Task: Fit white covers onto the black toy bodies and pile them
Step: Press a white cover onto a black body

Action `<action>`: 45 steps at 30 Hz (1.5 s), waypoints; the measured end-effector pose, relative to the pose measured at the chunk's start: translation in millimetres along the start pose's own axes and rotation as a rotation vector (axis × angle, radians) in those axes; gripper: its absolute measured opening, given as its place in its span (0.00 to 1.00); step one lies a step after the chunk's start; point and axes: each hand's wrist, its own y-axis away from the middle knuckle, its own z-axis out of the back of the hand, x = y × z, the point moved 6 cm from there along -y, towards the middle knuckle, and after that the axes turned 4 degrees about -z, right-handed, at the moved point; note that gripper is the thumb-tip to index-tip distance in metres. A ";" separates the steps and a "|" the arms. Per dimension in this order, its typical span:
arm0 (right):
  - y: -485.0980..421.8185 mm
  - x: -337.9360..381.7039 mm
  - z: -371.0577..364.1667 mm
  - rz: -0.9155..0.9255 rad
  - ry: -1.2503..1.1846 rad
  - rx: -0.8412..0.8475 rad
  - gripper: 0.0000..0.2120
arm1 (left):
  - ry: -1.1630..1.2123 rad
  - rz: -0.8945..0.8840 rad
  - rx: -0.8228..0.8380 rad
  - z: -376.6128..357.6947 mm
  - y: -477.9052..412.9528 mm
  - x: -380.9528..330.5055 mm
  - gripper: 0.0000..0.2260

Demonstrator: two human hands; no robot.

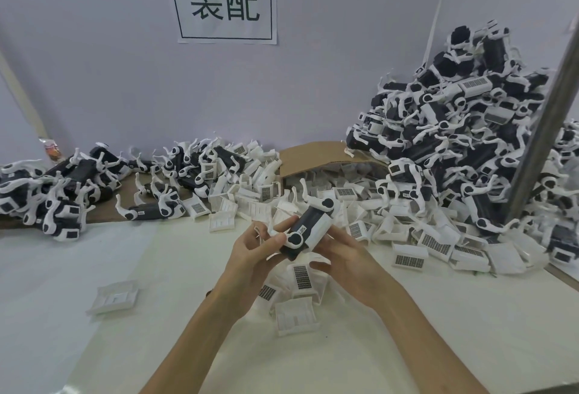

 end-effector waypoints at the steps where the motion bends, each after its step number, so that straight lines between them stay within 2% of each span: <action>1: 0.5 0.2 -0.5 -0.003 -0.006 0.006 0.20 | -0.033 -0.008 -0.006 1.1 -0.5 0.0 0.16; 3: 1.0 -0.5 -2.0 -0.016 -0.021 0.024 0.18 | -0.074 -0.015 -0.026 2.7 -0.9 -1.0 0.16; 6: 0.6 -2.3 -4.7 -0.035 -0.053 0.058 0.19 | -0.094 0.007 -0.055 5.6 0.1 0.0 0.30; 7: 0.6 -2.4 -5.2 -0.041 -0.071 0.069 0.21 | -0.149 0.004 -0.054 4.9 0.9 -0.4 0.32; 12: -1.7 -2.4 -1.4 -0.022 -0.112 0.046 0.23 | -0.516 -0.109 0.000 -6.9 3.9 -2.2 0.19; 14: -3.9 -3.3 3.2 -0.006 -0.101 -0.002 0.23 | -0.591 -0.119 -0.028 -6.1 3.9 -0.5 0.23; 16: -3.9 -3.1 4.1 0.008 -0.067 -0.037 0.23 | -0.557 -0.080 -0.061 -3.0 3.2 2.2 0.27; 18: -2.5 -2.2 2.4 0.015 -0.021 -0.049 0.24 | -0.564 -0.064 -0.065 -2.9 2.7 1.6 0.22; 20: -1.4 -1.5 0.8 0.017 -0.003 -0.038 0.24 | -0.600 -0.055 -0.015 -7.8 2.8 2.2 0.15; 21: -1.5 -1.6 0.6 0.016 -0.007 -0.029 0.25 | -0.607 -0.053 0.023 -11.2 3.5 4.5 0.14; 24: -2.1 -2.4 2.6 0.013 -0.005 -0.042 0.27 | -0.658 -0.068 0.077 -18.5 5.9 12.5 0.19; 29: -1.9 -0.6 0.9 0.007 -0.007 -0.048 0.27 | -0.671 -0.011 0.032 -15.8 6.3 22.8 0.28; 34: -2.3 -2.0 1.9 0.013 0.031 -0.044 0.24 | -0.668 -0.001 0.032 -16.2 8.7 25.8 0.31; 37: -2.1 -2.2 4.7 0.011 0.049 -0.085 0.22 | -0.730 -0.017 0.047 -18.0 9.7 27.0 0.29; 42: -0.8 1.0 2.8 0.062 0.064 -0.131 0.21 | -0.746 -0.076 0.043 -19.6 11.7 23.7 0.20; 45: 0.5 3.0 2.6 0.097 0.085 -0.133 0.23 | -0.776 -0.100 0.037 -19.7 11.8 23.3 0.21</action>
